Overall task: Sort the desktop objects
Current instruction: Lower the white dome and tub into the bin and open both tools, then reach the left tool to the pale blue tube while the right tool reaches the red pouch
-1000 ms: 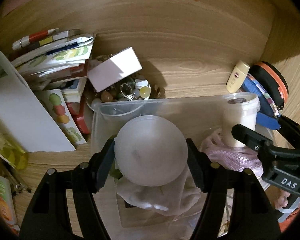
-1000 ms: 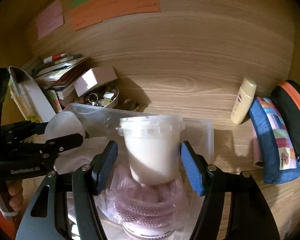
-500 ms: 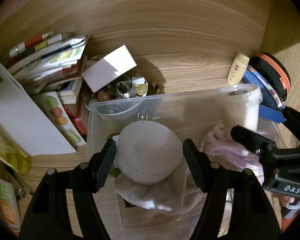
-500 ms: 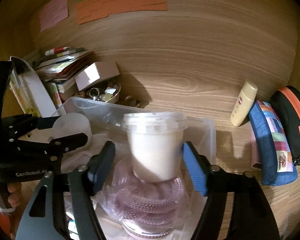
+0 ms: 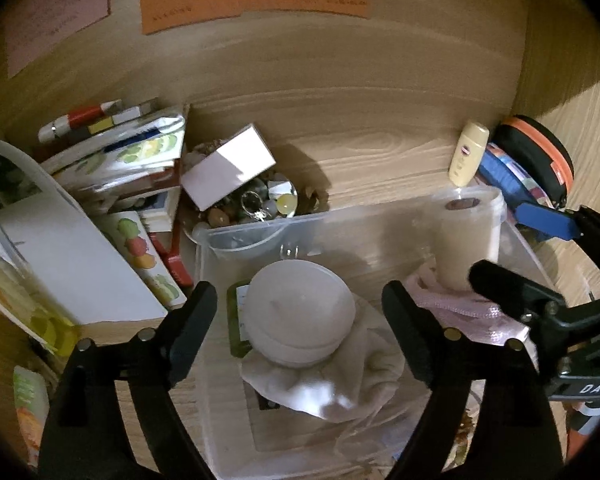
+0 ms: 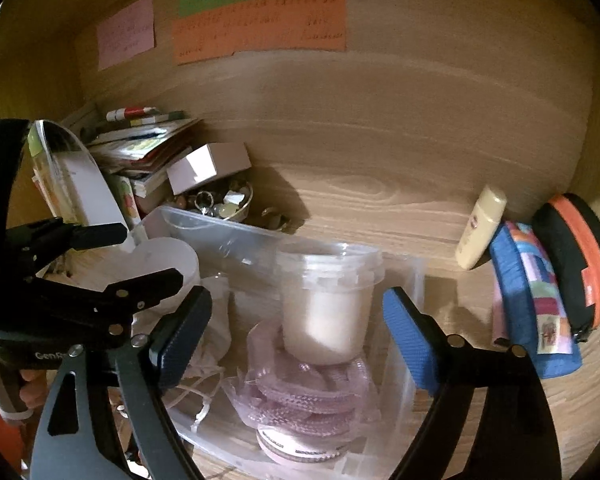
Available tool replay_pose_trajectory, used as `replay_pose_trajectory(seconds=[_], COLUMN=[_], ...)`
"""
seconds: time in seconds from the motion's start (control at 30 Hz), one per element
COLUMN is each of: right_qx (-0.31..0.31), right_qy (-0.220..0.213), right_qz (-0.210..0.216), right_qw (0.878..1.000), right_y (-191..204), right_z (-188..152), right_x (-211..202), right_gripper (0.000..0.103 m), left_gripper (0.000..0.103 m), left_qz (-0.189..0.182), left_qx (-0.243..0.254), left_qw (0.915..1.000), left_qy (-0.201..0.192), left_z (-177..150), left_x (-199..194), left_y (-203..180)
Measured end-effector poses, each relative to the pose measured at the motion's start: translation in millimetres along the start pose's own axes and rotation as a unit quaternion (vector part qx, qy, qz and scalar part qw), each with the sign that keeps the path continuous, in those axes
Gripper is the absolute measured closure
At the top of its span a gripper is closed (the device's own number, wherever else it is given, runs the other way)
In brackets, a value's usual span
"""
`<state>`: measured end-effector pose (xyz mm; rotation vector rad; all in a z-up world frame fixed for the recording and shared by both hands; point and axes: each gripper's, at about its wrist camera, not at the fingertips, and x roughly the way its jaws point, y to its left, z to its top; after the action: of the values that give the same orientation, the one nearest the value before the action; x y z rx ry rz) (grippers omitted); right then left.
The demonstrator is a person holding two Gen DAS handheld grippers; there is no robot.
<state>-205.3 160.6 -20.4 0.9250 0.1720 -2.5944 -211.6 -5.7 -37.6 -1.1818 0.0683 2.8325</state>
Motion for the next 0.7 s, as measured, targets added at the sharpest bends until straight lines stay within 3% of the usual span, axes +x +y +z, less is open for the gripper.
replay_pose_trajectory(seconds=[0.1, 0.23, 0.5, 0.7], right_qx=[0.005, 0.008, 0.009, 0.010], right_qy=[-0.013, -0.041, -0.070, -0.080], right_qz=[-0.002, -0.013, -0.026, -0.036], right_qw=[1.000, 0.999, 0.997, 0.996], right_y=[-1.8, -1.8, 2.6, 7.9], right_z=[4.0, 8.0, 0.4, -20.4], right_x=[-12.0, -35.4, -82.1, -111.1], right_gripper=[0.014, 0.002, 0.001, 0.000], left_gripper=[0.013, 0.011, 0.006, 0.006], left_qz=[-0.005, 0.000, -0.022, -0.013], left_qx=[-0.007, -0.008, -0.029, -0.037], left_qw=[1.0000, 0.9998, 0.9985, 0.9981], left_qy=[-0.001, -0.017, -0.041, -0.049], left_z=[4.1, 4.5, -9.0, -30.1], left_x=[-10.6, -32.4, -84.7, -108.5], left_y=[1.8, 3.5, 18.5, 22.8])
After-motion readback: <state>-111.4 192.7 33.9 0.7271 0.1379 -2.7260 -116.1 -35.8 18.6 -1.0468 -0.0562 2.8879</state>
